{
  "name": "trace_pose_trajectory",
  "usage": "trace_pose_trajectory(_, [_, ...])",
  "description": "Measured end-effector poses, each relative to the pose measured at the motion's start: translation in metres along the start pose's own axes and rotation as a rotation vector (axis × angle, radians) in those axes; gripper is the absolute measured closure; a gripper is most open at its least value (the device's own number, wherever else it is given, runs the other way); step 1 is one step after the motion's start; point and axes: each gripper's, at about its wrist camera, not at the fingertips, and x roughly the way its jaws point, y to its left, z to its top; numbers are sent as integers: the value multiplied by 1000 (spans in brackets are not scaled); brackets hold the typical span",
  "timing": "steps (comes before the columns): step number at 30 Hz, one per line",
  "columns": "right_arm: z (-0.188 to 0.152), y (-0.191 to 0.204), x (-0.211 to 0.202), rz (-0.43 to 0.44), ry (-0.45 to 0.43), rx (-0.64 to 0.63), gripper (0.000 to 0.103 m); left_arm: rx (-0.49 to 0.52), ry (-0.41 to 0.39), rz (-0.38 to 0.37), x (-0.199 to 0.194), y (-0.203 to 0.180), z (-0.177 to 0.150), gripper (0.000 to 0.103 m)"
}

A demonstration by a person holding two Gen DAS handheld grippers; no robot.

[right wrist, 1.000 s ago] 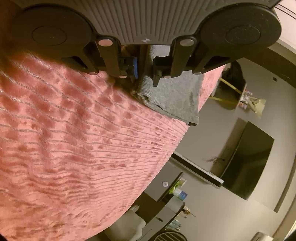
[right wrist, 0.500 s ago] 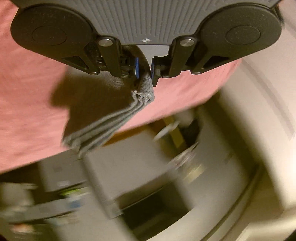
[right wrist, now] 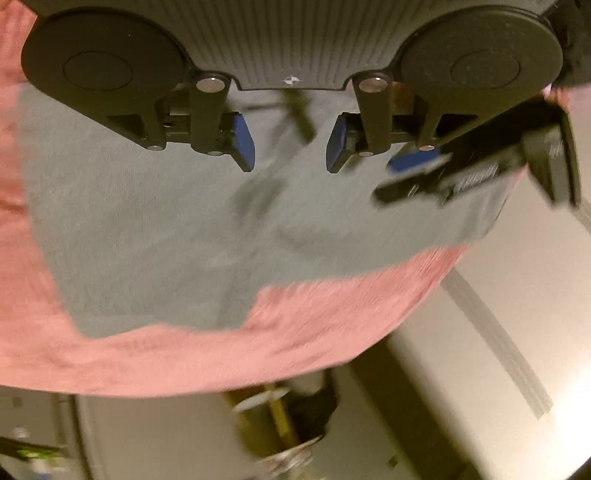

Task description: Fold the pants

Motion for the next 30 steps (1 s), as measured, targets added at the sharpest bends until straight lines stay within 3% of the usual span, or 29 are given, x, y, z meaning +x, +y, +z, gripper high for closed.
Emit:
trace_pose_trajectory(3, [3, -35, -4, -81, -15, 121, 62, 35, 30, -28, 5, -7, -3, 21])
trace_pose_trajectory(4, [0, -47, -3, -122, 7, 161, 67, 51, 42, -32, 7, -9, -5, 21])
trace_pose_trajectory(5, [-4, -58, 0, -162, 41, 207, 80, 63, 53, -32, 9, -11, -5, 21])
trace_pose_trajectory(6, [-8, -69, 1, -166, 63, 264, 84, 73, 62, -34, 9, -12, -5, 21])
trace_pose_trajectory(9, [-14, -90, -2, -111, 43, 399, 89, 81, 92, -51, 16, -21, -3, 20])
trace_pose_trajectory(12, [-19, -92, -5, -84, 17, 427, 89, 62, 173, -91, 39, -37, 1, 9])
trace_pose_trajectory(17, [-25, -101, -19, -28, -30, 484, 85, -10, 272, -99, 89, -58, 7, 12])
trace_pose_trajectory(20, [-30, -108, -30, 9, -62, 509, 82, 10, 308, -78, 109, -69, 6, 31])
trace_pose_trajectory(22, [-29, -111, -32, 20, -71, 522, 82, 67, 322, -42, 117, -78, 7, 51])
trace_pose_trajectory(24, [-33, -115, -38, 31, -77, 544, 82, 99, 336, -19, 121, -84, 6, 59])
trace_pose_trajectory(25, [-33, -116, -39, 34, -81, 549, 82, 123, 335, -7, 121, -87, 6, 68])
trace_pose_trajectory(30, [-28, -113, -49, -32, -110, 491, 82, 169, 331, -7, 115, -92, 3, 80])
